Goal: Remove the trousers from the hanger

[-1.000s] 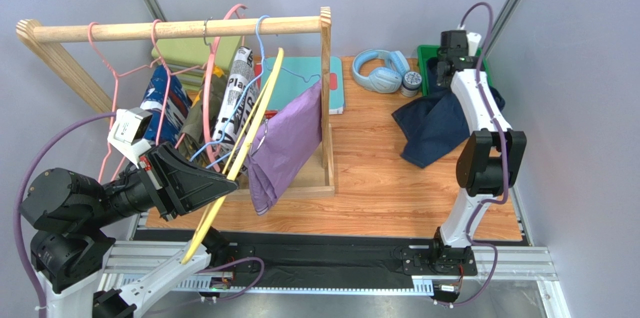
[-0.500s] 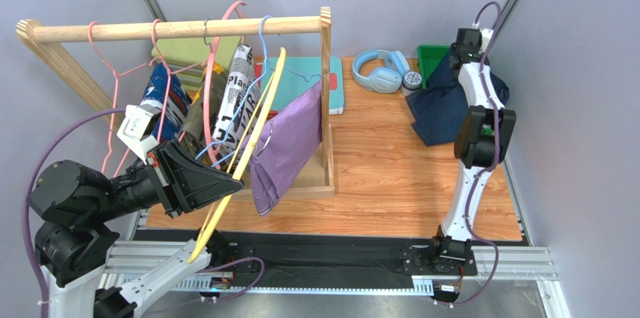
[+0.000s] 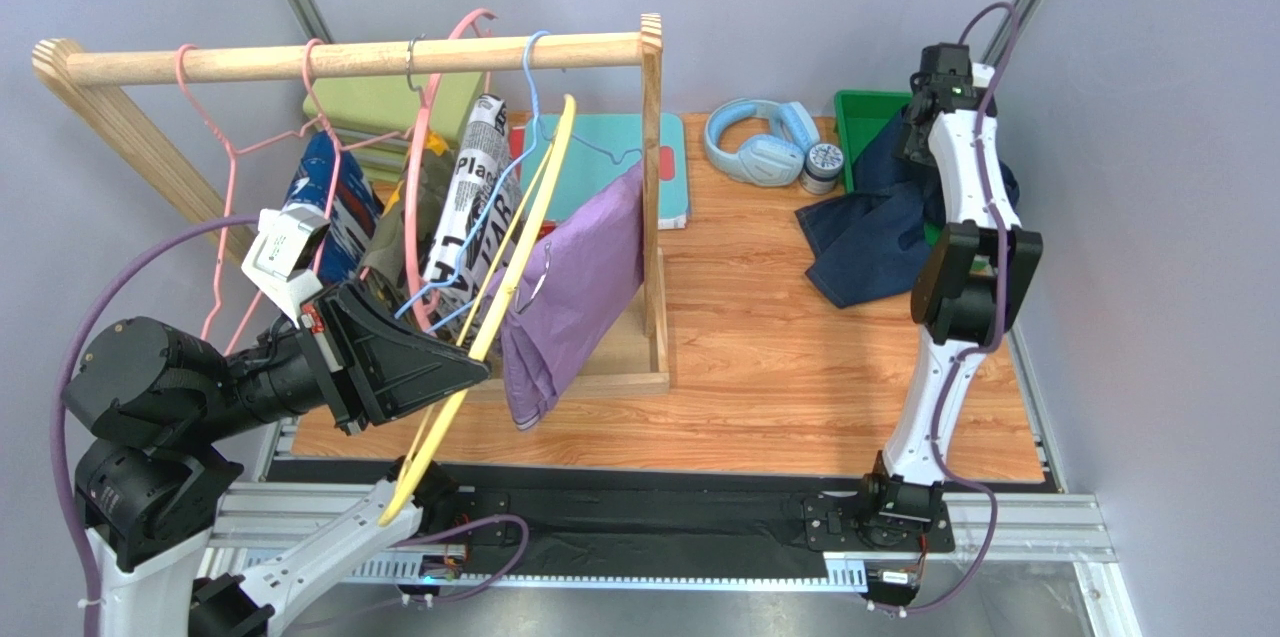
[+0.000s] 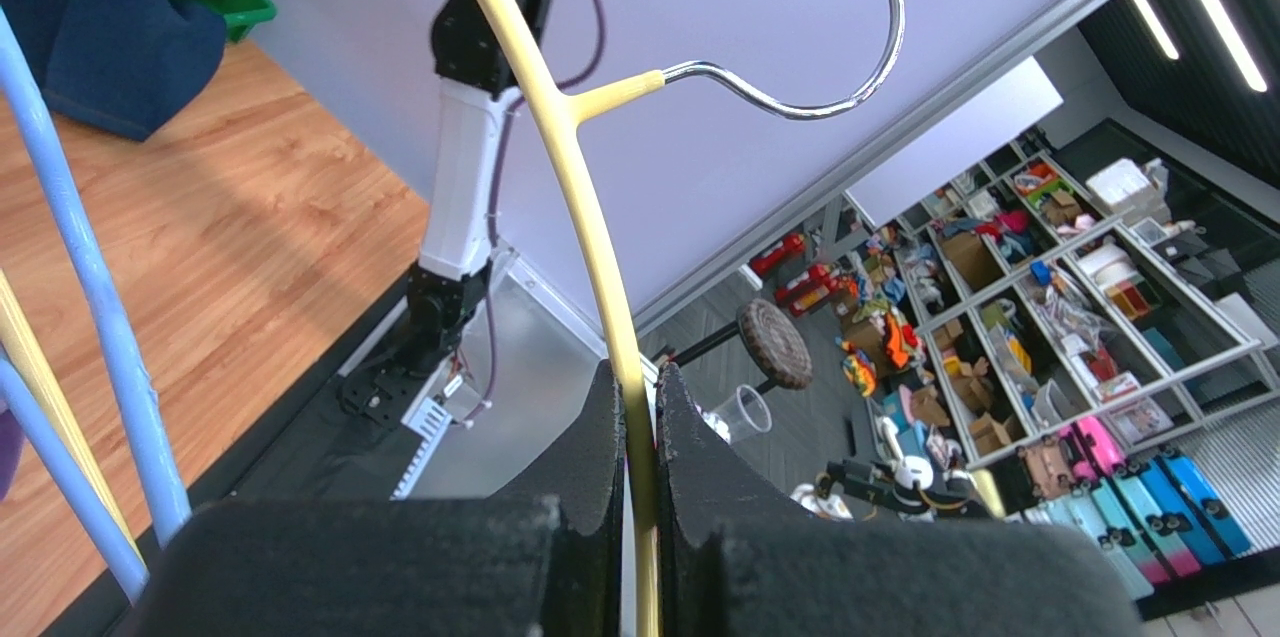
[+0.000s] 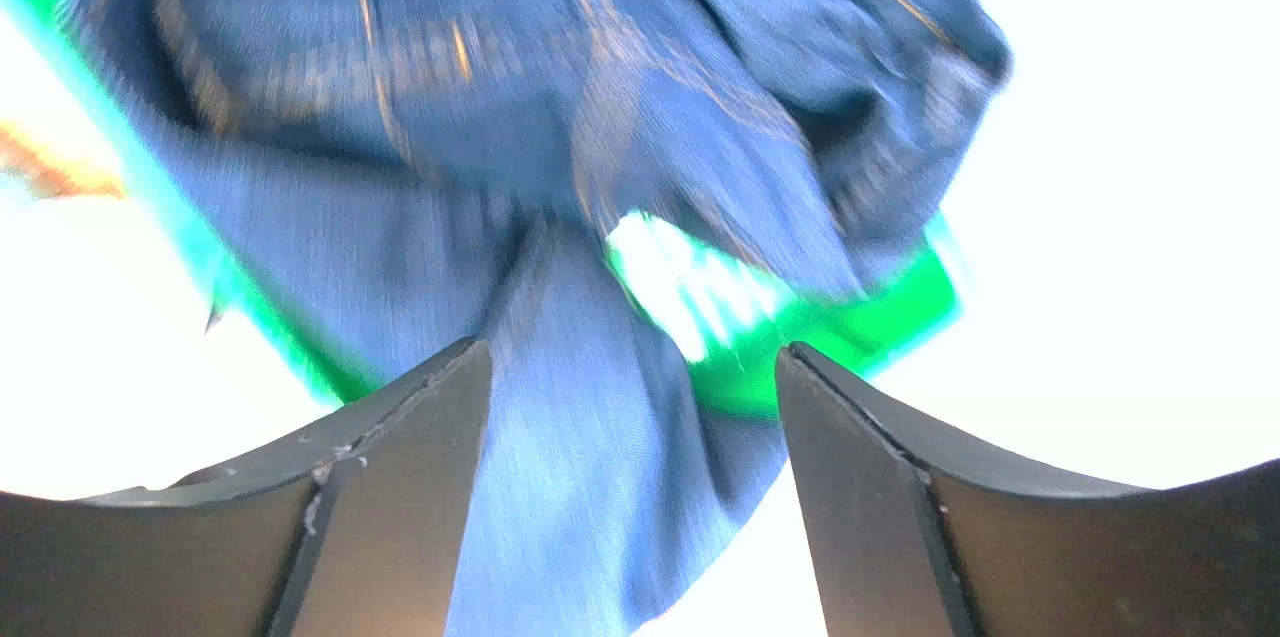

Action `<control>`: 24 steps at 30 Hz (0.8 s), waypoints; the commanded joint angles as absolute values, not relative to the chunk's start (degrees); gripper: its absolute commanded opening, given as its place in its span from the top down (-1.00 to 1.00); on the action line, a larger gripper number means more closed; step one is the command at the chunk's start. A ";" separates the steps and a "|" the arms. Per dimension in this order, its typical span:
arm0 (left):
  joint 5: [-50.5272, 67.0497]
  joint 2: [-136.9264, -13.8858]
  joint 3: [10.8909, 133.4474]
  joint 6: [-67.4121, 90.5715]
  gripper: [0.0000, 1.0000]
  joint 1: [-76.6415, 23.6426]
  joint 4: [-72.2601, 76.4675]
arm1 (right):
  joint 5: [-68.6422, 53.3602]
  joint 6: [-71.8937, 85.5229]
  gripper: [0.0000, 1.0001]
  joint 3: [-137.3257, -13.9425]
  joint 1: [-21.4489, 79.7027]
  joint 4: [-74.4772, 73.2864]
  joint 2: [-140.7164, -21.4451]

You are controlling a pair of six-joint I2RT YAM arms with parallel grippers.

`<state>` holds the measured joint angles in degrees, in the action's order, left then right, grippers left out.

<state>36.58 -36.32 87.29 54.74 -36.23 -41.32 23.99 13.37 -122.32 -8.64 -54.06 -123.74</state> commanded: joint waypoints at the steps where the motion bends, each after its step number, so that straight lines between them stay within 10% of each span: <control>1: 44.12 -34.63 89.47 52.91 1.00 -36.91 -33.14 | 21.02 16.08 -0.53 -113.32 -8.00 -57.75 -110.58; 9: 44.30 -33.66 89.21 53.70 1.00 -36.91 -32.17 | 7.83 16.96 -0.82 -80.79 -5.98 -38.16 -92.99; 24: 43.86 -34.19 88.42 53.97 1.00 -36.91 -32.08 | 13.61 17.84 -0.52 -86.13 -6.33 -32.96 -108.98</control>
